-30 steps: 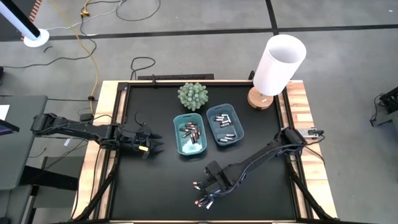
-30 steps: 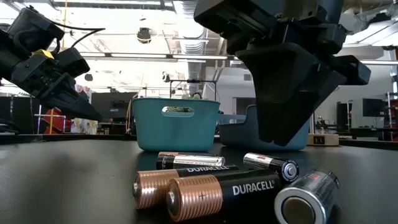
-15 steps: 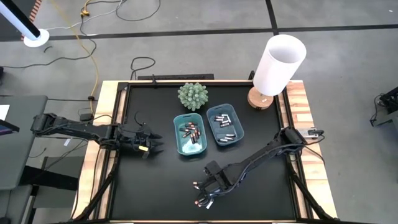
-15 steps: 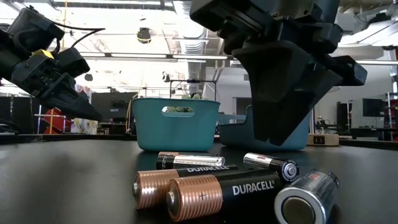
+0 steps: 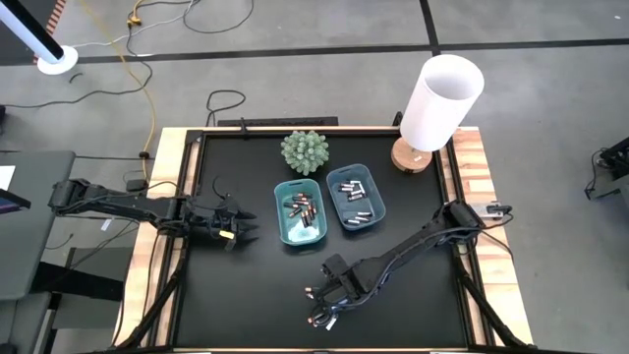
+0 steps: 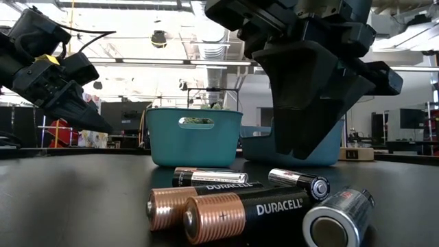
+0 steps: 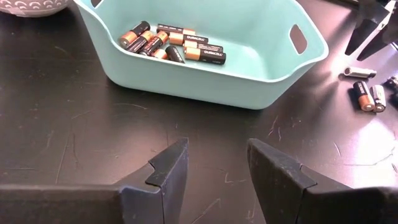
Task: Sort batteries
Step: Put the white battery into the blue bin
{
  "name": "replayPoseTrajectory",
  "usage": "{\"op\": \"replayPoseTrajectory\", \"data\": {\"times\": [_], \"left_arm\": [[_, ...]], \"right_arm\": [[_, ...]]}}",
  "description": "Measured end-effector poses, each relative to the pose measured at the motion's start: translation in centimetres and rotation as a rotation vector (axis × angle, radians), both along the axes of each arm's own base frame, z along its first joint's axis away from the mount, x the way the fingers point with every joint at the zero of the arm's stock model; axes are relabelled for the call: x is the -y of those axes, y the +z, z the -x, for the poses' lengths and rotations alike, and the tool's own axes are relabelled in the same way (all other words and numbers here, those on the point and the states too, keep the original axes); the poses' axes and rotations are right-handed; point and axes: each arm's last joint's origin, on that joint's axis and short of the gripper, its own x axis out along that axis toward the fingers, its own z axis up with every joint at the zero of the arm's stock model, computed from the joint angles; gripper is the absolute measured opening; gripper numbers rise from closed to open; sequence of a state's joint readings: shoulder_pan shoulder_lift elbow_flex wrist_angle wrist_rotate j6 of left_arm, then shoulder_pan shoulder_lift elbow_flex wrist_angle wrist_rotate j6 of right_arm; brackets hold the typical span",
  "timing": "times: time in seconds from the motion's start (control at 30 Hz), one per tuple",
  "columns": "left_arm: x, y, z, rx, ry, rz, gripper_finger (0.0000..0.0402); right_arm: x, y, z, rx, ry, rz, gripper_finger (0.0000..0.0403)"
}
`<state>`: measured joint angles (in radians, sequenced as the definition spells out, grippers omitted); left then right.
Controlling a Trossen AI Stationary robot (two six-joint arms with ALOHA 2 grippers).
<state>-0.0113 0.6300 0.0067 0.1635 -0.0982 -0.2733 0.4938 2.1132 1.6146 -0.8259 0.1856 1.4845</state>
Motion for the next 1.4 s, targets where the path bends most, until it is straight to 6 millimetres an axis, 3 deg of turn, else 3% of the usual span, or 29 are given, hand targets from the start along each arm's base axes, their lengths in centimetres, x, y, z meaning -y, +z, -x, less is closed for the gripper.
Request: {"op": "replayPoseTrajectory", "data": {"times": [0.27,0.53,0.63,0.73,0.83,0.93,1.07,1.4], "left_arm": [[0.0,0.0,0.0,0.0,0.0,0.0,0.0161],[0.0,0.0,0.0,0.0,0.0,0.0,0.0161],[0.0,0.0,0.0,0.0,0.0,0.0,0.0161],[0.0,0.0,0.0,-0.001,0.0,0.0,0.0161],[0.0,0.0,0.0,0.0,0.0,0.0,0.0161],[0.0,0.0,0.0,-0.001,0.0,0.0,0.0161],[0.0,0.0,0.0,0.0,-0.001,0.0,0.0161],[0.0,0.0,0.0,0.0,-0.001,0.0,0.0161]], "right_arm": [[0.9,0.1,-0.7,0.019,-0.019,-0.007,0.0103],[1.4,0.6,-2.5,0.153,0.097,-0.028,0.0108],[1.3,0.8,-2.9,0.19,0.127,-0.048,0.0143],[1.6,0.7,-2.9,0.181,0.106,-0.054,0.0208],[1.8,0.5,-2.4,0.125,0.068,-0.046,0.0271],[1.8,0.2,-1.5,0.043,-0.004,-0.037,0.0309],[1.5,0.0,-0.6,-0.023,-0.088,-0.036,0.0323],[-0.3,-0.1,0.3,-0.026,-0.094,-0.046,0.0318]]}}
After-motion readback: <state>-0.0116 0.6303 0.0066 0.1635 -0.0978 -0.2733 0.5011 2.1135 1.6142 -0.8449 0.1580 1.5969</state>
